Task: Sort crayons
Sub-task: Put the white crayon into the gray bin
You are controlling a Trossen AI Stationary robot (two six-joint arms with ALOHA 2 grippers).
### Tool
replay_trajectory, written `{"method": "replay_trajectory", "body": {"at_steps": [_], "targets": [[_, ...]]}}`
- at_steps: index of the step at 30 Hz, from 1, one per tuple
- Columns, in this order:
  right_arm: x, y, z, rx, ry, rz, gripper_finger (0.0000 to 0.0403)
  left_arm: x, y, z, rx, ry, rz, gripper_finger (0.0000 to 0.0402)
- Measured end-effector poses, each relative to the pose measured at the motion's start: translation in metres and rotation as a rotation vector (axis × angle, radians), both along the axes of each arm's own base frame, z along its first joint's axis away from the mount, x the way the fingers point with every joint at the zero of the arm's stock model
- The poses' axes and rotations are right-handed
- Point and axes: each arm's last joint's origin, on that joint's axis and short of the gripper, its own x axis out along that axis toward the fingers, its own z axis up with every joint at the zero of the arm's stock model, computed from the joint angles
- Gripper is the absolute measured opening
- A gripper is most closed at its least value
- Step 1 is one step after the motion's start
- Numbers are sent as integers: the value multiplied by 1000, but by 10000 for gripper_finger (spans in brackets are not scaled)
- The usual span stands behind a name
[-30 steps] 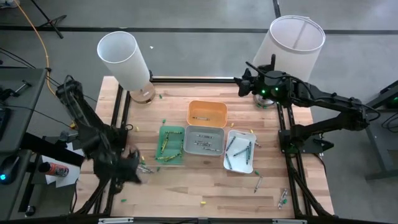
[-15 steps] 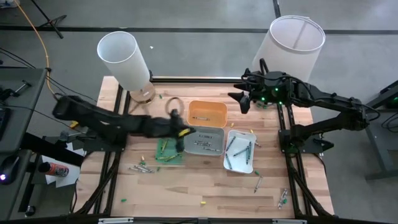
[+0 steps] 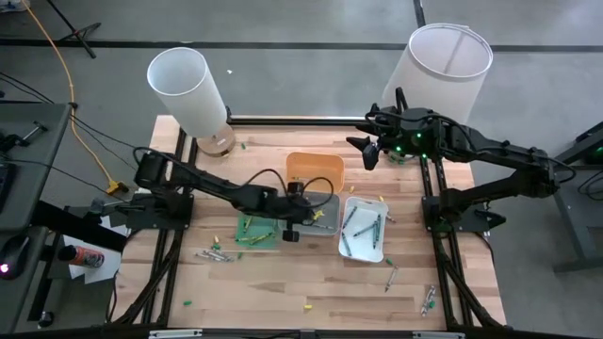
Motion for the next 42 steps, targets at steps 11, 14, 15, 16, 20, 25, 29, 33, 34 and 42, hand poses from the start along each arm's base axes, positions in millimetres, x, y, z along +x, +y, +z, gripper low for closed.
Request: {"method": "replay_trajectory", "body": {"at_steps": [11, 14, 15, 16, 20, 25, 29, 33, 34, 42], "targets": [[0, 0, 0, 5, -5, -8, 236, 8, 22, -12, 27, 83, 6, 41], [0, 0, 0, 7, -6, -9, 236, 8, 29, -10, -11, 78, 18, 80], [0, 0, 0, 6, -5, -8, 236, 8, 30, -8, -23, 75, 21, 94], [0, 0, 0, 5, -5, -8, 236, 7, 31, -4, -31, 64, 27, 108], [0, 0, 0, 5, -5, -7, 236, -4, 30, 27, -38, 15, 25, 162], [1, 1, 1, 13, -20, 20, 236, -44, 31, 98, -131, -120, 104, 199], [1, 4, 0, 58, -14, 120, 236, -95, 33, 156, -255, -413, 195, 203], [0, 7, -4, 118, 14, 207, 236, -147, 28, 178, -352, -777, 277, 198], [0, 7, -4, 130, 16, 216, 236, -158, 26, 179, -361, -852, 282, 197], [0, 8, -4, 111, 26, 241, 236, -196, 28, 173, -283, -1008, 394, 195]]}}
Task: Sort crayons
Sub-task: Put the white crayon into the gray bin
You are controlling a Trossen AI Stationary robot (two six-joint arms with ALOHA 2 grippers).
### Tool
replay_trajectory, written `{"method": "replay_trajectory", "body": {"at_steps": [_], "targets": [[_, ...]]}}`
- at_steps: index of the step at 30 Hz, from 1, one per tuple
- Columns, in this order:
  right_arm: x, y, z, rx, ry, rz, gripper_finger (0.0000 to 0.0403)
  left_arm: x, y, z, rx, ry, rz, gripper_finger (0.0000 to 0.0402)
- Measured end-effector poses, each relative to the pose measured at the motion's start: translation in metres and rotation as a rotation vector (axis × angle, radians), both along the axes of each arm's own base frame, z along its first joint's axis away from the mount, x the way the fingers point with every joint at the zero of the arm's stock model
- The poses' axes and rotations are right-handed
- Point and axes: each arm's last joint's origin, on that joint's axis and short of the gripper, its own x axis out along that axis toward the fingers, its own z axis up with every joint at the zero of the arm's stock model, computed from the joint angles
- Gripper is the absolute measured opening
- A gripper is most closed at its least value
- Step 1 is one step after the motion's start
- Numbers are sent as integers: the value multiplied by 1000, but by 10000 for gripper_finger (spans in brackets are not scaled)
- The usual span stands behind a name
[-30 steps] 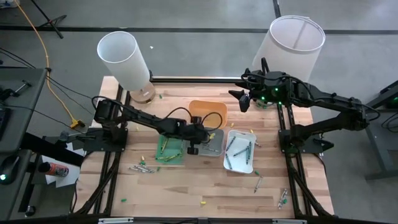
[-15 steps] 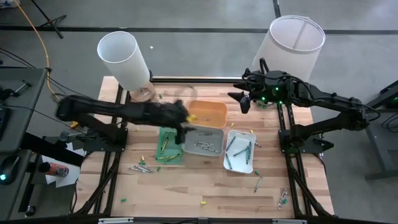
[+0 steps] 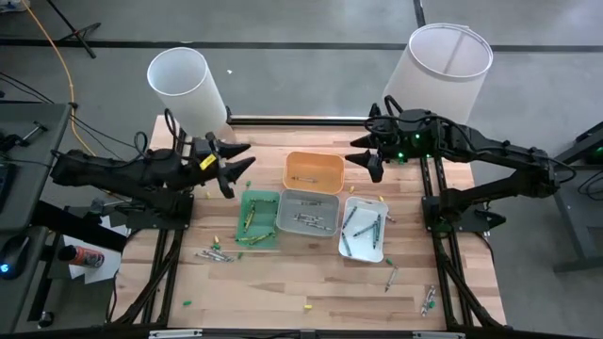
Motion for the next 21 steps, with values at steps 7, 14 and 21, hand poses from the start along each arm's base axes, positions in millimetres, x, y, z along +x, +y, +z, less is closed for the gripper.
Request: {"method": "replay_trajectory", "body": {"at_steps": [7, 14, 21], "targets": [[0, 0, 0, 0, -2, -1, 236, -1, -1, -2, 6, 24, -41, 195], [3, -1, 0, 48, -16, -53, 236, -1, -4, -12, 56, 200, -150, 195], [17, -4, -3, 97, -46, -77, 236, -16, -24, -22, -44, 904, -519, 195]]}}
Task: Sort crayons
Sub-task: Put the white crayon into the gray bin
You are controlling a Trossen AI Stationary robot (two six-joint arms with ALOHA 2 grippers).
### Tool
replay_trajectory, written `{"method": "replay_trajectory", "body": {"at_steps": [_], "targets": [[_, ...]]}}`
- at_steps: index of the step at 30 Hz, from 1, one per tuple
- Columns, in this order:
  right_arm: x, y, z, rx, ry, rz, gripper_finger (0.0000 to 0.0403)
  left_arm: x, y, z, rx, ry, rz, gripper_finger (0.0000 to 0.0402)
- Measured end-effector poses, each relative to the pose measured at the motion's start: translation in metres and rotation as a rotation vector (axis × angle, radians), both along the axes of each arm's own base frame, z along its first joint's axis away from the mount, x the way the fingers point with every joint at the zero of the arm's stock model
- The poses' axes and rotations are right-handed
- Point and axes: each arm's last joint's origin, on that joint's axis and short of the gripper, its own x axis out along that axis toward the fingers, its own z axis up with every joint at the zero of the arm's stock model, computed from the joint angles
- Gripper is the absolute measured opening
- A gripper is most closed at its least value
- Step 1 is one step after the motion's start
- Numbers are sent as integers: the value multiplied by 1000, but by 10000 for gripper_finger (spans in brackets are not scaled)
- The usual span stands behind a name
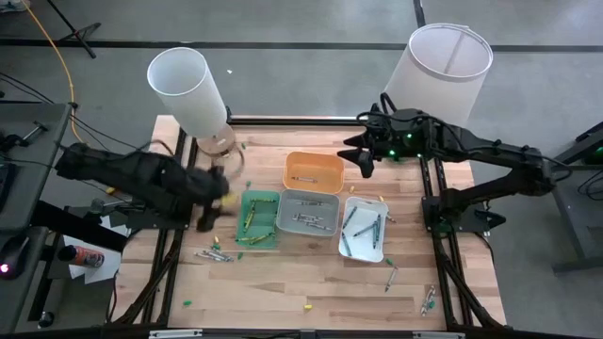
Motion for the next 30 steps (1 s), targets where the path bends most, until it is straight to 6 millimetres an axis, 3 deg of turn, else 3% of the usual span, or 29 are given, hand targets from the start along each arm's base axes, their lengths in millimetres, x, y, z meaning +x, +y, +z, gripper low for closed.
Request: {"method": "replay_trajectory", "body": {"at_steps": [5, 8, 13, 20, 30], "targets": [[11, -2, -9, 29, 34, 1, 236, -22, -37, -31, -105, 419, -154, 191], [16, -3, -13, 33, 50, 3, 236, -36, -62, -53, -92, 472, -231, 184], [19, -3, -16, 41, 72, 11, 236, -58, -89, -99, -101, 478, -198, 174], [19, -3, -17, 23, 83, 21, 236, -80, -92, -150, -25, 540, -164, 165], [16, -2, -21, 24, 126, 25, 236, -73, -104, -176, 27, 562, -150, 160]]}}
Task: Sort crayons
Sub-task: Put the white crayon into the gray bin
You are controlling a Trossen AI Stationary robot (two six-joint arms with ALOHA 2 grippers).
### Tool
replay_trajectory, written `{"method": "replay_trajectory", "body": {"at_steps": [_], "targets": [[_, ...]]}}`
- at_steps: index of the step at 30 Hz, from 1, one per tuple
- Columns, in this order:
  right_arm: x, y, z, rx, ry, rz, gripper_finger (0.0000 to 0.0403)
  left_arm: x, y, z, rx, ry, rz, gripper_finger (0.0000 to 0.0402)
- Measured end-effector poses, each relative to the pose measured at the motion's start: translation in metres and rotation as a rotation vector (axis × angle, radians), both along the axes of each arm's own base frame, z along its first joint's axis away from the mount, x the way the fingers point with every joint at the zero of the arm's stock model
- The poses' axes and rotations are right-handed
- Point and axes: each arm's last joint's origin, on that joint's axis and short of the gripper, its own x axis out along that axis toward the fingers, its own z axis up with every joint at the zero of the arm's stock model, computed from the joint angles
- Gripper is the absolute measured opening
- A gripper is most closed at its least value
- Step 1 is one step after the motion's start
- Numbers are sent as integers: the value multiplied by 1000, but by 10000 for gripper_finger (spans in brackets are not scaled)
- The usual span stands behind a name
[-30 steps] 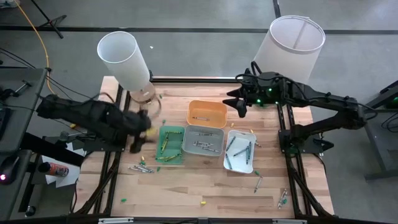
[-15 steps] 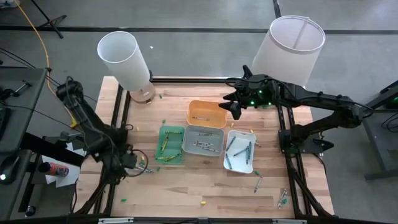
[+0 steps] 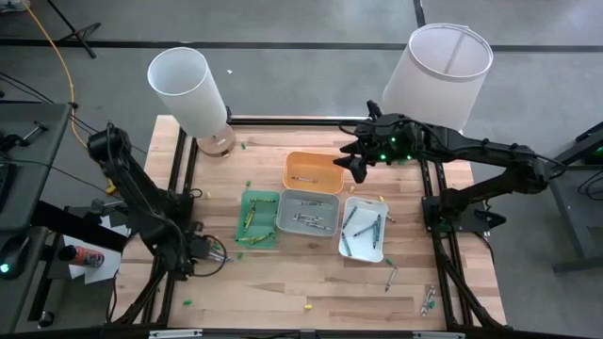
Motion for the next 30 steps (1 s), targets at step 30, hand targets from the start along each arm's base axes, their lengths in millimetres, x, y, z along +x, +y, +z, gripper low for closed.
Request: {"method": "replay_trajectory", "body": {"at_steps": [30], "targets": [[-3, 1, -5, -86, 73, 90, 236, 39, -51, 94, -343, -116, 13, 1]]}}
